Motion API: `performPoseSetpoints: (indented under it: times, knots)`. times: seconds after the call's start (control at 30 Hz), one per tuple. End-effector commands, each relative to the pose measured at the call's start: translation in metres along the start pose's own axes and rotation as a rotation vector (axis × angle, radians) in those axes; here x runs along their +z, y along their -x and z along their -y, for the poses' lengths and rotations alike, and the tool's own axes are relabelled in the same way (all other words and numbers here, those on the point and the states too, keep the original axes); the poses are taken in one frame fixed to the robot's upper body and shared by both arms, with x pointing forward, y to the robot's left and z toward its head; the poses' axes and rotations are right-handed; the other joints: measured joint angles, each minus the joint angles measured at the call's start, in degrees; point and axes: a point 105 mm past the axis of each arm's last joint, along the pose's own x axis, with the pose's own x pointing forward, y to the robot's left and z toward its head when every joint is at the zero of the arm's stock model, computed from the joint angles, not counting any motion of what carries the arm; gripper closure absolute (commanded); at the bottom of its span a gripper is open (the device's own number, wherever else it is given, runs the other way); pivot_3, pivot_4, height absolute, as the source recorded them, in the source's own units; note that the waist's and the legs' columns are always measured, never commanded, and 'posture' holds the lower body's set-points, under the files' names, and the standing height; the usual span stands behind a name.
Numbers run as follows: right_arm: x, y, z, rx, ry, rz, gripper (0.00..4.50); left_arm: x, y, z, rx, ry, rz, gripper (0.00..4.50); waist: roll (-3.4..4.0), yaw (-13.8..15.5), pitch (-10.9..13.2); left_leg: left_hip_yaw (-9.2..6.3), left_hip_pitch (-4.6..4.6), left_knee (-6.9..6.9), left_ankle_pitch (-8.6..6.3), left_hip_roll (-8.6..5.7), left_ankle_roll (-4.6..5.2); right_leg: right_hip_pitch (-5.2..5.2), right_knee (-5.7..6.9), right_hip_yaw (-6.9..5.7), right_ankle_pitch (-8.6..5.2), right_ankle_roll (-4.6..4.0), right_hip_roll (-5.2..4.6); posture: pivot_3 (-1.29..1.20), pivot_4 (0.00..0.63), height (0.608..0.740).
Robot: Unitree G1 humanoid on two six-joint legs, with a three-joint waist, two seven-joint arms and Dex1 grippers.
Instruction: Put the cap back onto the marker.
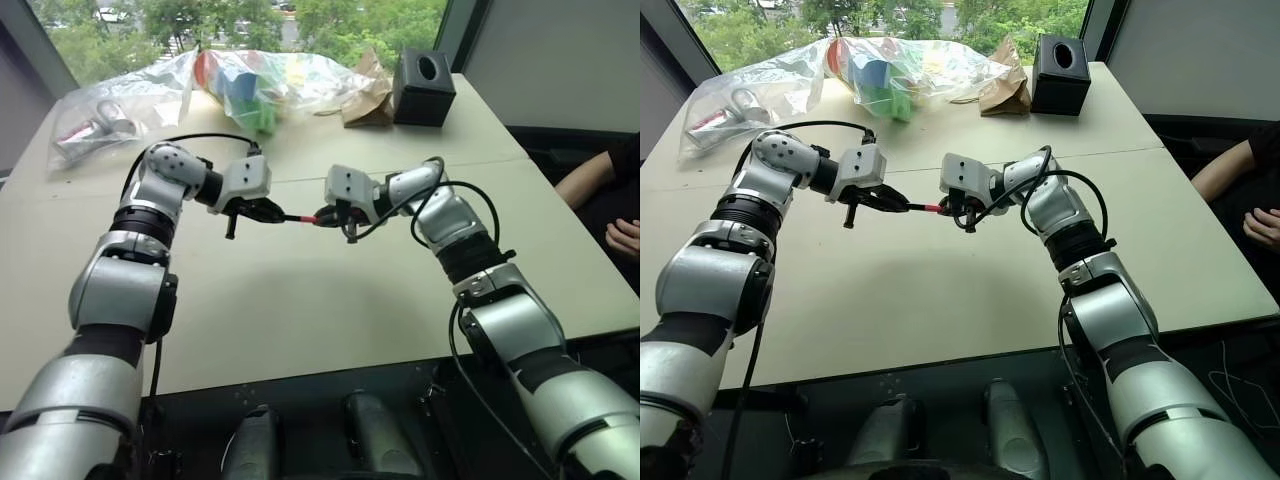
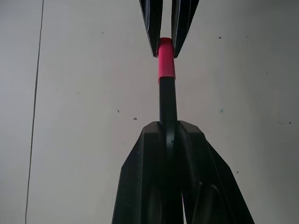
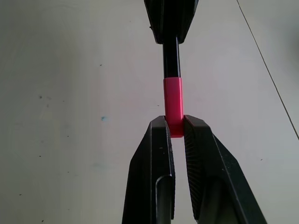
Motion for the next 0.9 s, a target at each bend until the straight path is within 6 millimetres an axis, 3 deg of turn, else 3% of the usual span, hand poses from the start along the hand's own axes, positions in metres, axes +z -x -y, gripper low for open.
performPoseSetpoints:
  times: [0.03,0.07,0.37,0.5,0.63,0.73,0.9]
  knots:
    - [0.039,-0.006,0.002,0.015,0.101,0.099,4.47,0.036,-0.004,-0.015,0.057,-0.074,0.127,4.5,0.0,0.0,0.0,0.0,0.0,0.0,0.0,0.0,0.0,0.0,0.0,0.0,0.0,0.0,0.0,0.0,0.15,0.739]
    - [0.038,-0.006,0.002,0.014,0.101,0.098,4.47,0.036,-0.004,-0.016,0.058,-0.074,0.128,4.5,0.0,0.0,0.0,0.0,0.0,0.0,0.0,0.0,0.0,0.0,0.0,0.0,0.0,0.0,0.0,0.0,0.15,0.739]
    - [0.018,0.003,-0.014,0.126,0.075,0.016,0.42,0.034,0.006,-0.021,0.087,-0.067,0.102,4.5,0.02,0.0,0.0,-0.04,-0.02,0.04,0.0,-0.01,0.01,0.0,0.01,-0.03,0.0,0.0,0.0,0.0,0.15,0.739]
    - [0.015,0.017,-0.002,0.046,0.044,0.025,0.42,0.022,0.016,-0.016,0.057,-0.039,0.055,4.5,0.02,-0.1,0.0,-0.04,-0.02,0.04,-0.01,-0.01,0.01,-0.01,0.01,-0.03,0.0,0.0,0.0,0.0,0.15,0.739]
    - [0.015,0.043,0.033,-0.194,-0.061,0.051,0.42,-0.003,0.027,-0.006,0.049,0.027,-0.017,4.5,0.02,0.0,0.0,-0.05,-0.02,0.04,-0.01,0.0,0.01,-0.03,0.03,-0.03,0.0,-0.01,0.01,0.0,0.15,0.739]
    - [0.003,0.072,0.058,-0.418,-0.14,0.061,0.42,-0.019,0.038,0.002,0.088,0.136,0.011,4.5,0.03,0.0,0.0,-0.05,-0.02,0.03,-0.01,0.0,0.01,-0.03,0.03,-0.03,-0.01,-0.01,-0.01,0.0,0.15,0.739]
    - [-0.025,0.105,0.066,-0.667,-0.326,0.082,0.42,-0.044,0.05,-0.001,0.354,0.336,0.028,4.5,0.02,0.2,0.0,-0.13,-0.11,0.07,-0.01,0.01,0.02,-0.04,0.04,-0.08,-0.01,-0.01,-0.04,0.0,0.15,0.739]
